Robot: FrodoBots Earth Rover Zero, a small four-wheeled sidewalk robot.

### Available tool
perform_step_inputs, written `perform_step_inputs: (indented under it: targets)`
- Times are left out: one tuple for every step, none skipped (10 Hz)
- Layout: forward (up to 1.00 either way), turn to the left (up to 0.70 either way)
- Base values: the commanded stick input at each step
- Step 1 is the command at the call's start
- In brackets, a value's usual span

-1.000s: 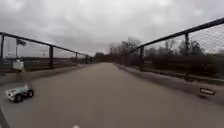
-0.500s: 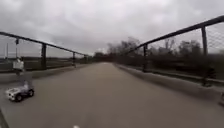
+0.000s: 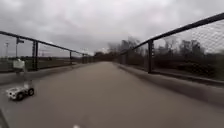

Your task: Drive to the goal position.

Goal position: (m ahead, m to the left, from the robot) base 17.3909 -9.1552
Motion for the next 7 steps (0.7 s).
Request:
perform_step_inputs:
  targets:
    - [1.0,0.22]
    - [1.0,0.0]
    - [1.0,0.0]
    - [1.0,0.0]
    - [1.0,0.0]
    - [1.0,0.0]
    - [1.0,0.05]
